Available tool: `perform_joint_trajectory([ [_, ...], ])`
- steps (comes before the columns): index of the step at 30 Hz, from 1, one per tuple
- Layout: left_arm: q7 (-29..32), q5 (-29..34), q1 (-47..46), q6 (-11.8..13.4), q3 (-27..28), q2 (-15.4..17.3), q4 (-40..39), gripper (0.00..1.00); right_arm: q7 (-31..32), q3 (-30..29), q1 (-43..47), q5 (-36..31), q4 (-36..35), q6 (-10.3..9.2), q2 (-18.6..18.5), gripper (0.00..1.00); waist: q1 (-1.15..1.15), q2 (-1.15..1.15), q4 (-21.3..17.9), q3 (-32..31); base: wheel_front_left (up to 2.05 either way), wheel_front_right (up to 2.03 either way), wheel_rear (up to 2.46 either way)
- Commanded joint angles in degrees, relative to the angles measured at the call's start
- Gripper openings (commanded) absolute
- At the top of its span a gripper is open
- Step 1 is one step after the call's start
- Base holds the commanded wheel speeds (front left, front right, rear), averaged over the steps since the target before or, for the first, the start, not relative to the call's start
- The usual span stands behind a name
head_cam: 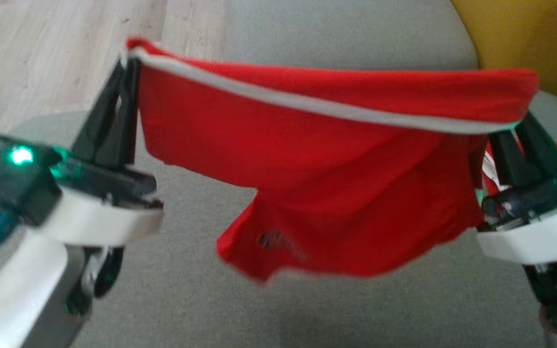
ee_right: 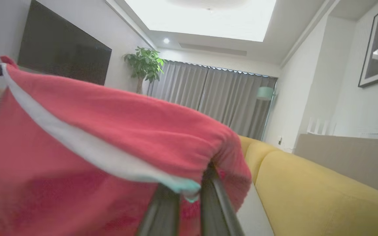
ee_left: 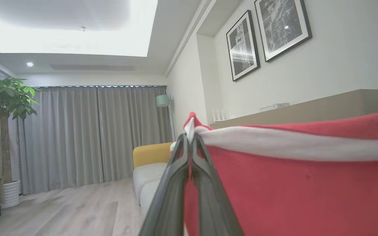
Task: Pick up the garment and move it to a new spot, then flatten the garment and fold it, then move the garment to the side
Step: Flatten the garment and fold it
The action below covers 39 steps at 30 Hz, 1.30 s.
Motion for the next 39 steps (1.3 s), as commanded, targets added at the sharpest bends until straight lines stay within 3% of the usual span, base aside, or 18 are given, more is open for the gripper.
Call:
perform_joint_trajectory([
  [1, 1.3, -0.8, -5.8, -1.1, 3.8, 2.1, -0.7, 0.0, 1.7, 1.0, -4.3, 0.0, -1.5, 0.37, -1.0, 0.0, 0.01, 0.0, 0.0, 1.1, 0.0, 0.0, 0.0],
  [7, 3.6, -2.7, -15.0, -5.9, 3.2, 1.4, 7.7, 0.0, 4.6, 5.0, -13.2, 3.7, 6.1, 0.37, -1.1, 0.0, 0.01, 0.0, -0.1, 7.5, 0.0, 0.0, 0.0],
  [10, 3.2, -2.3, -22.0, -8.4, 3.3, 0.6, 14.0, 0.0, 4.8, 7.6, -22.4, 4.9, 12.8, 0.37, -1.5, 0.0, 0.01, 0.0, -0.2, 12.1, 0.0, 0.0, 0.0],
  [11, 2.3, -1.7, -27.2, -9.8, 3.8, 0.1, 18.6, 0.0, 4.2, 9.3, -29.7, 5.0, 18.2, 0.37, -1.7, 0.0, 0.01, 0.0, -0.4, 15.0, 0.0, 0.0, 0.0],
  [12, 2.3, -1.7, -27.2, -9.8, 3.8, 0.1, 18.6, 0.0, 4.2, 9.3, -29.7, 5.0, 18.2, 0.37, -1.7, 0.0, 0.01, 0.0, -0.4, 15.0, 0.0, 0.0, 0.0],
  [16, -0.4, -0.2, -36.8, -11.7, 4.5, -1.4, 26.7, 0.0, 0.9, 12.4, -42.8, 2.9, 29.0, 0.37, -1.2, 0.0, 0.01, 0.0, -0.2, 19.4, 0.0, 0.0, 0.0],
  [21, -4.1, 0.3, -42.4, -12.9, 4.5, -3.9, 33.5, 0.0, -3.9, 14.2, -51.2, 1.7, 40.2, 0.37, 1.5, 0.0, 0.01, 0.0, 0.7, 24.4, 0.0, 0.0, 0.0],
  [26, -7.2, -2.2, -38.8, -13.7, 3.7, -7.8, 37.8, 0.0, -7.8, 16.2, -51.4, 1.0, 49.1, 0.37, 1.9, 0.0, 0.01, 0.0, 2.3, 28.6, 0.0, 0.0, 0.0],
  [31, -10.4, -4.3, -30.9, -14.8, 2.3, -10.7, 40.4, 0.0, -11.6, 16.9, -46.0, 1.8, 55.3, 0.37, 1.0, 0.0, 0.01, 0.0, 3.3, 28.3, 0.0, 0.0, 0.0],
  [39, -12.9, -5.5, -16.6, -14.5, 2.9, -11.4, 36.3, 0.0, -14.3, 15.7, -33.2, 3.5, 53.8, 0.37, 0.2, 0.0, 0.01, 0.0, 3.6, 22.9, 0.0, 0.0, 0.0],
])
